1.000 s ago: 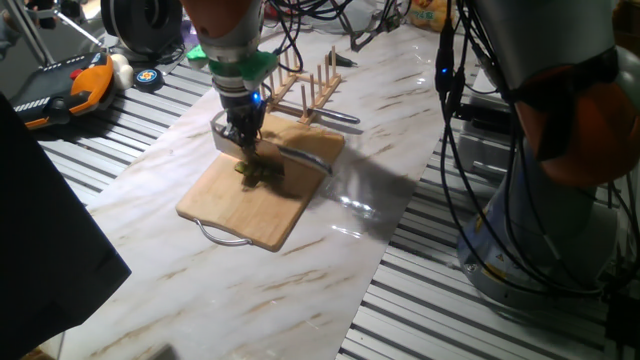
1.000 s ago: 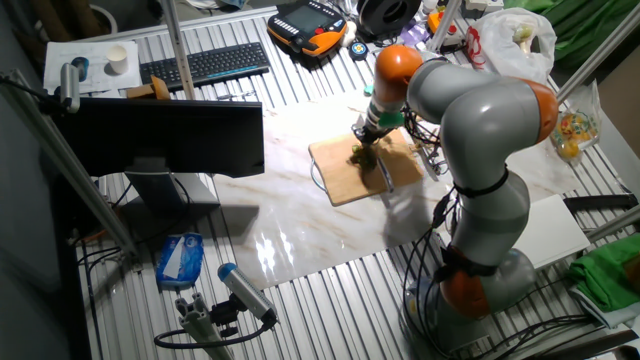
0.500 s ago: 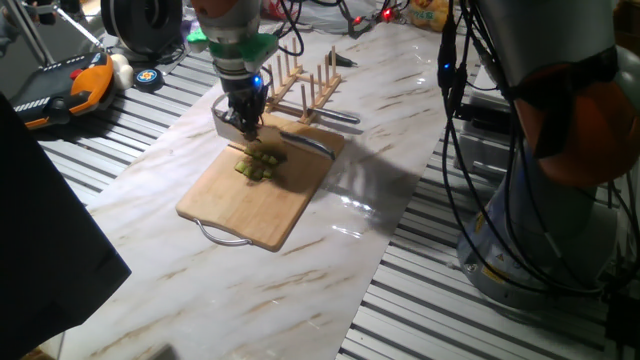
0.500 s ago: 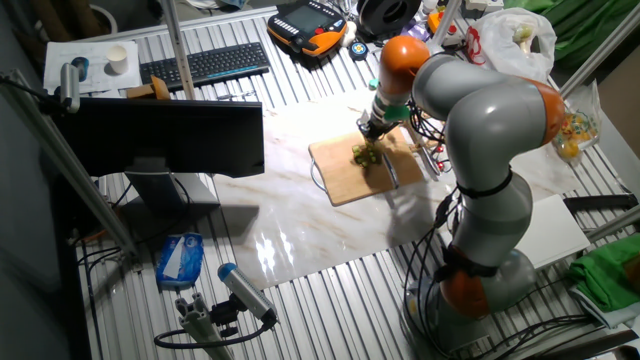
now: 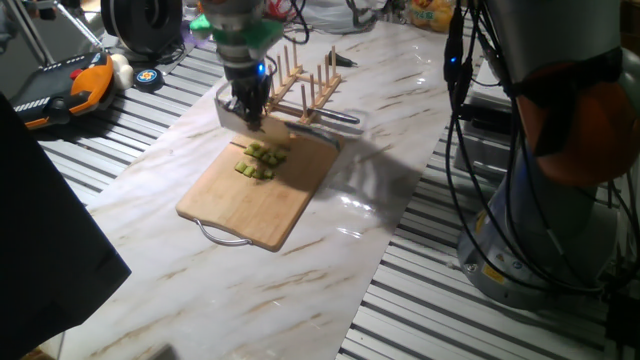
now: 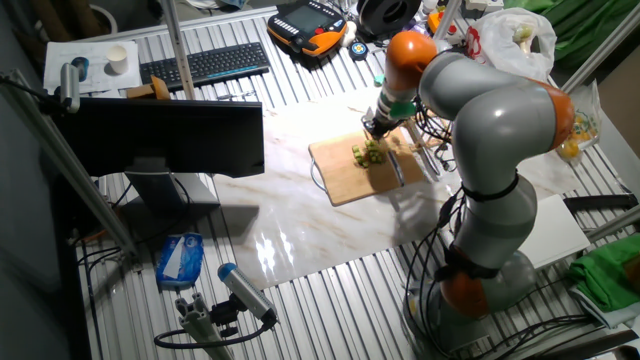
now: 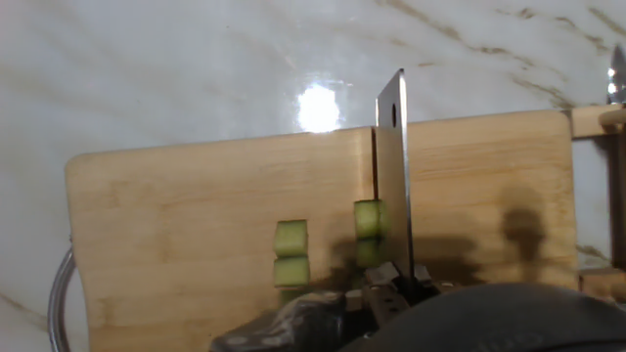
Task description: Cut the cucumber into segments
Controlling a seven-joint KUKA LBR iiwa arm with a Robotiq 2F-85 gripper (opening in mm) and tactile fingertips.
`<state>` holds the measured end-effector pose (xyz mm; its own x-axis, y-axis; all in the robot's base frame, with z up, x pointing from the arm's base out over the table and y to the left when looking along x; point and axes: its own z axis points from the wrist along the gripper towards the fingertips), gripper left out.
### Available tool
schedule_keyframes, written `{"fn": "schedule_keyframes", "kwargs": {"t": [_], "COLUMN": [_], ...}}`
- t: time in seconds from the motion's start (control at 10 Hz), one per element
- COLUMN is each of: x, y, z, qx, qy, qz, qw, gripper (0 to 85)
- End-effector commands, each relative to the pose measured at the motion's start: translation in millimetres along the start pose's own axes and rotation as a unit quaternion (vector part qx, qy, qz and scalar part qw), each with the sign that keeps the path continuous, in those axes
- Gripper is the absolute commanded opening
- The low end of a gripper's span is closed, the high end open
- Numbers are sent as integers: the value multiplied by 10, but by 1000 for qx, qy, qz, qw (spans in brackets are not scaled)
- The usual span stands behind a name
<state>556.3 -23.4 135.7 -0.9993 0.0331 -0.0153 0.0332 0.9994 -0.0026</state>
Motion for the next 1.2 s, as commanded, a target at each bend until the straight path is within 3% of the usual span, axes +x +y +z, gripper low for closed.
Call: {"fn": "schedule_keyframes", "kwargs": {"t": [0.0,0.6,1.1], "x": [-10,-250,-273], "y": [-91,-929,-1654], "z": [-153,-692,-666], "qx": [4,22,33], "qy": [2,16,22], "qz": [-3,-31,-45], "qw": [1000,999,998], "gripper": [7,7,7]}}
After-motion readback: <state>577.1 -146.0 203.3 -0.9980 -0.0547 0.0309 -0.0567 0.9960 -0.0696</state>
